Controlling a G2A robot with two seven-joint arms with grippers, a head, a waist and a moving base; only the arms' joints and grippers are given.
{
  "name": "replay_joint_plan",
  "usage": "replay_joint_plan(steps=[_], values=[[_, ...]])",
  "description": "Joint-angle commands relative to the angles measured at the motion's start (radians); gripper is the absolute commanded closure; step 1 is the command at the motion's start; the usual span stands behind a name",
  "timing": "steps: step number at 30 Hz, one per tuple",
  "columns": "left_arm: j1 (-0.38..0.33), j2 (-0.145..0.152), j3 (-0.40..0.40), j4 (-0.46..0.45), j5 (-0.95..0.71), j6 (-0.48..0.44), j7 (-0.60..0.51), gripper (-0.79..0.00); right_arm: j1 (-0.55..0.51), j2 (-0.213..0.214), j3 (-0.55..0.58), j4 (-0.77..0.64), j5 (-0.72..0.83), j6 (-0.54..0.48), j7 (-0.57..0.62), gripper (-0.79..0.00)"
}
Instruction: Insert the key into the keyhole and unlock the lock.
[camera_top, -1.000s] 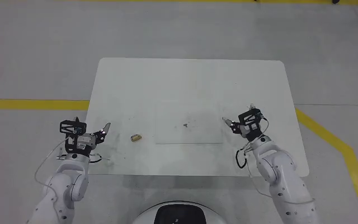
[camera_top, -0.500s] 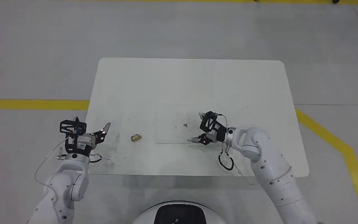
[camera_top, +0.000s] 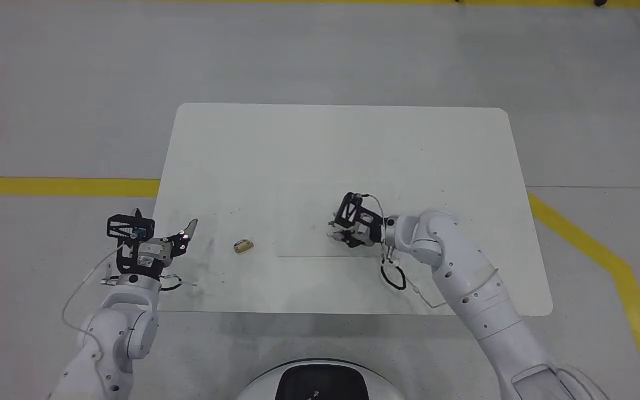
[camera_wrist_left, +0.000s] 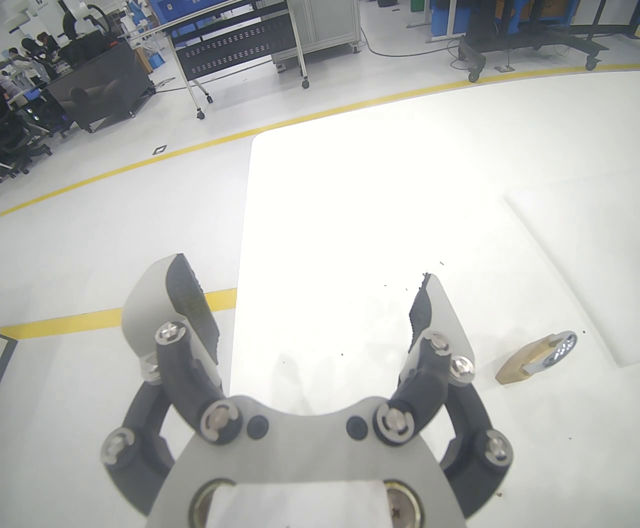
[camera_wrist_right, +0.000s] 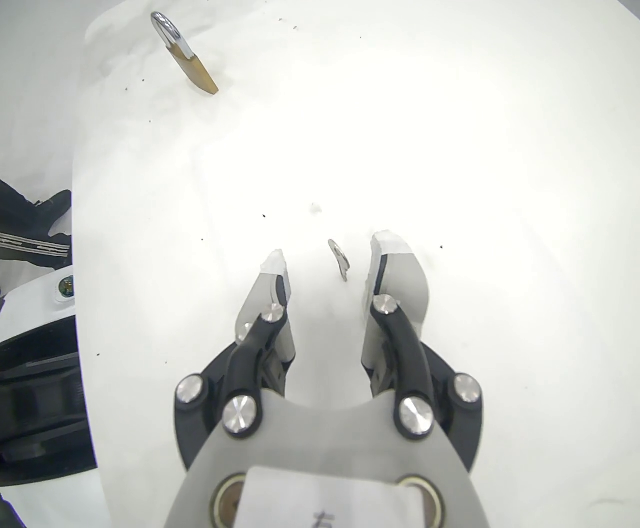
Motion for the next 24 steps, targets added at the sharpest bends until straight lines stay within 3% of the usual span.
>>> replay_joint_plan(steps=[1, 6, 14, 24], values=[[0.000, 0.000, 0.000, 0.000, 0.000, 0.000, 0.000, -0.785, 0.010, -0.003, -0.011, 0.009, -0.002, 0.005, 0.002, -0.305], [0.000, 0.000, 0.000, 0.000, 0.000, 0.000, 0.000, -0.785, 0.028, -0.005, -0.025, 0.025, 0.006, -0.011, 0.002, 0.000], [0.000, 0.000, 0.000, 0.000, 0.000, 0.000, 0.000, -0.785, 0.023, 0.006, -0.003, -0.024, -0.008, -0.016, -0.021, 0.000], [0.000, 0.000, 0.000, 0.000, 0.000, 0.000, 0.000, -0.785, -0.096, 0.043, 0.127, -0.236, -0.085, 0.031, -0.168, 0.000]])
